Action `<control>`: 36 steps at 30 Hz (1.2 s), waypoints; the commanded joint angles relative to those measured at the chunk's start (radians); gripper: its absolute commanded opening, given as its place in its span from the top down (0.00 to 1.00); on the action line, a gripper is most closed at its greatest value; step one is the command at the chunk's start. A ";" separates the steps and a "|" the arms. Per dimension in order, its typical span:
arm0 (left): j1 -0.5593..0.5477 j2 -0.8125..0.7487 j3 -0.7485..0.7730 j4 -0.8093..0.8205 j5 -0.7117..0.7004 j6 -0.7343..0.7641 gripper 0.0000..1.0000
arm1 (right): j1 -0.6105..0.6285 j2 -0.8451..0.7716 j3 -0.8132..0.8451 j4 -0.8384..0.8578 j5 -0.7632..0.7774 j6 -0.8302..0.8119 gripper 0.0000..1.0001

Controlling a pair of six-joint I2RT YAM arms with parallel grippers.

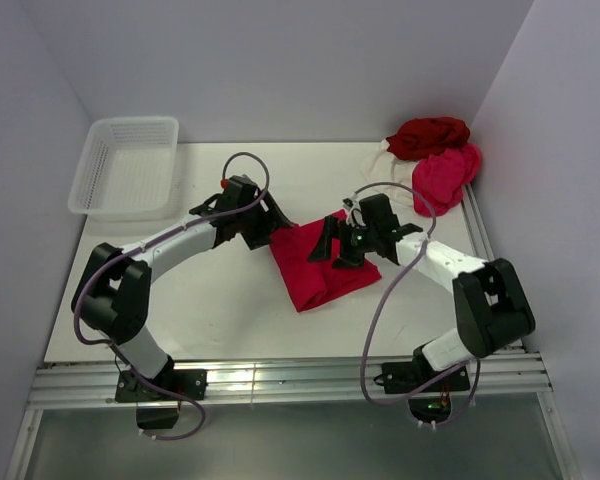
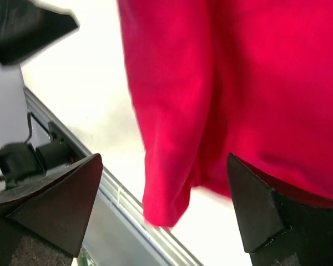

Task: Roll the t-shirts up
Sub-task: Roll the tshirt

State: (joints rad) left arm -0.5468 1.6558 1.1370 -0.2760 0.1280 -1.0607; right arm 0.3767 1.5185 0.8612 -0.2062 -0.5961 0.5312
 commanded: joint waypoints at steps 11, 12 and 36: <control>-0.022 0.157 0.079 0.093 0.074 0.005 0.25 | 0.203 -0.121 -0.136 0.048 0.148 0.118 0.09; -0.022 0.165 0.086 0.096 0.076 -0.001 0.25 | 0.208 -0.112 -0.133 0.048 0.162 0.122 0.10; -0.022 0.308 0.190 0.038 0.110 0.007 0.26 | 0.179 -0.021 -0.309 0.405 -0.083 0.303 0.89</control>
State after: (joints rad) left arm -0.5663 1.9457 1.2819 -0.2344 0.2352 -1.0744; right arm 0.5697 1.5162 0.6075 0.0509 -0.5644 0.7631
